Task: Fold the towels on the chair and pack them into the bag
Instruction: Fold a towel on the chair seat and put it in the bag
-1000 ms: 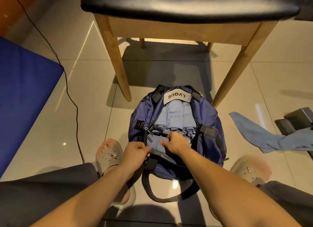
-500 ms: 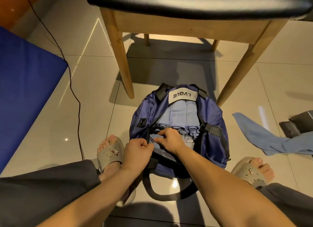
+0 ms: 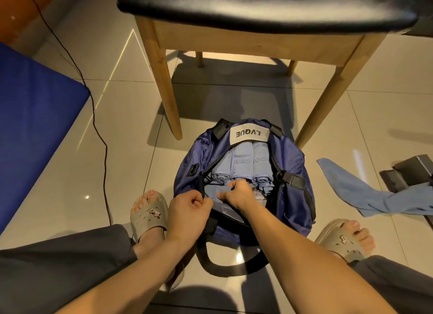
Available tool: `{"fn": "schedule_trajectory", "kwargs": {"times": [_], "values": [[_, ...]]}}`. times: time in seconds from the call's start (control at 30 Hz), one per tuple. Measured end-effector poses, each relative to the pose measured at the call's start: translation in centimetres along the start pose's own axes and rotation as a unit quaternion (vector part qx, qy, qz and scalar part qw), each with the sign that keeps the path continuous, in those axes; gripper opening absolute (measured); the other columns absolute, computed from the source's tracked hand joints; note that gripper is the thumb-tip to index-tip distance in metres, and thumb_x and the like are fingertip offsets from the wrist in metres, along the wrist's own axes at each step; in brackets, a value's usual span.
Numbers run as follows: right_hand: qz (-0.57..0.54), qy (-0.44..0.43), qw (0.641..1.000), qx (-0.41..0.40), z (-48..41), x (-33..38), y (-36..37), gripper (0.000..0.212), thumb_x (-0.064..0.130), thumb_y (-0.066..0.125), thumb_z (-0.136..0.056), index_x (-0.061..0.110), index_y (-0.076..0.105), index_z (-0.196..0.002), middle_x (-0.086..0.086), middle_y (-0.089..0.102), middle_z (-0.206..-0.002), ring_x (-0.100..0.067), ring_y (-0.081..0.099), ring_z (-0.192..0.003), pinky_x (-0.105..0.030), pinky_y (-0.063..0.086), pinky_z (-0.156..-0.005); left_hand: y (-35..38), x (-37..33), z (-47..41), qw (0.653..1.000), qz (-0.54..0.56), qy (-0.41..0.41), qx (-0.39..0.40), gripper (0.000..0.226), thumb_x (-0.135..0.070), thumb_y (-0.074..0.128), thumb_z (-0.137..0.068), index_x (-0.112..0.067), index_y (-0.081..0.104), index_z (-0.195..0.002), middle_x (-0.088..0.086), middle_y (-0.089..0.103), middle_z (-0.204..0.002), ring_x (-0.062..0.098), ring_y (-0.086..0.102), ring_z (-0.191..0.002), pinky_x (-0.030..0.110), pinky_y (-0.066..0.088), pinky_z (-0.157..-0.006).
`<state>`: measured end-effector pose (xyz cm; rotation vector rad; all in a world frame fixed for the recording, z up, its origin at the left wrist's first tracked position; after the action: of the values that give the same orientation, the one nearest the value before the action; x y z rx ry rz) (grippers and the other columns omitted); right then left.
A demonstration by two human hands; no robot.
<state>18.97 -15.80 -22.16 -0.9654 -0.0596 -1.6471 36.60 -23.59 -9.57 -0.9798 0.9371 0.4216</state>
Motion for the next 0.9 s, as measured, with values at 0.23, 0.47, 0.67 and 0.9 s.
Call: {"fn": "schedule_trajectory", "kwargs": {"times": [0.23, 0.47, 0.67, 0.9], "values": [[0.026, 0.092, 0.995, -0.021, 0.5, -2.7, -2.4, 0.067, 0.041, 0.085, -0.078, 0.003, 0.052, -0.122, -0.011, 0.061, -0.109, -0.032, 0.063, -0.104, -0.036, 0.046, -0.074, 1.1, 2.0, 0.2, 0.996, -0.079, -0.034, 0.029, 0.047, -0.017, 0.067, -0.085, -0.018, 0.035, -0.05, -0.004, 0.033, -0.046, 0.016, 0.034, -0.05, 0.033, 0.033, -0.055], [-0.059, 0.074, 0.995, -0.029, 1.2, -2.3, -2.6, 0.033, 0.004, 0.076, -0.079, 0.013, 0.046, -0.069, -0.003, 0.051, -0.065, -0.02, 0.051, -0.067, -0.032, 0.043, -0.066, 2.4, 1.3, -0.5, 0.989, -0.09, -0.042, 0.106, 0.043, -0.023, 0.071, -0.092, 0.002, 0.055, -0.061, 0.008, 0.046, -0.053, 0.014, 0.044, -0.053, 0.031, 0.035, -0.058], [-0.107, 0.049, 0.993, 0.027, 4.7, -0.2, -8.0, 0.017, -0.009, 0.06, -0.091, -0.002, 0.065, -0.077, -0.017, 0.07, -0.069, -0.025, 0.066, -0.05, -0.033, 0.057, -0.053, 1.4, -1.5, -1.5, 0.988, -0.113, -0.095, 0.036, 0.034, -0.026, 0.072, -0.087, -0.016, 0.05, -0.062, 0.002, 0.057, -0.063, 0.023, 0.055, -0.065, 0.031, 0.037, -0.058], [-0.062, 0.001, 0.995, -0.078, 9.7, 1.4, -22.2, 0.013, -0.002, 0.056, -0.093, -0.003, 0.065, -0.085, -0.026, 0.072, -0.081, -0.027, 0.066, -0.055, -0.028, 0.053, -0.051, 8.5, -13.0, -3.0, 0.983, -0.148, 0.05, 0.101, 0.026, -0.027, 0.06, -0.093, -0.019, 0.051, -0.071, 0.006, 0.06, -0.072, 0.031, 0.058, -0.073, 0.037, 0.044, -0.061]]}}
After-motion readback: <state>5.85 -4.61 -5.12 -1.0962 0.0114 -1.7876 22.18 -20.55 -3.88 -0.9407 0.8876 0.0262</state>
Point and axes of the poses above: each hand's wrist, its own z-axis away from the middle knuckle, its own y-axis out of the palm, x = y × z, the point moved 10 cm from there along -z, towards the middle knuckle
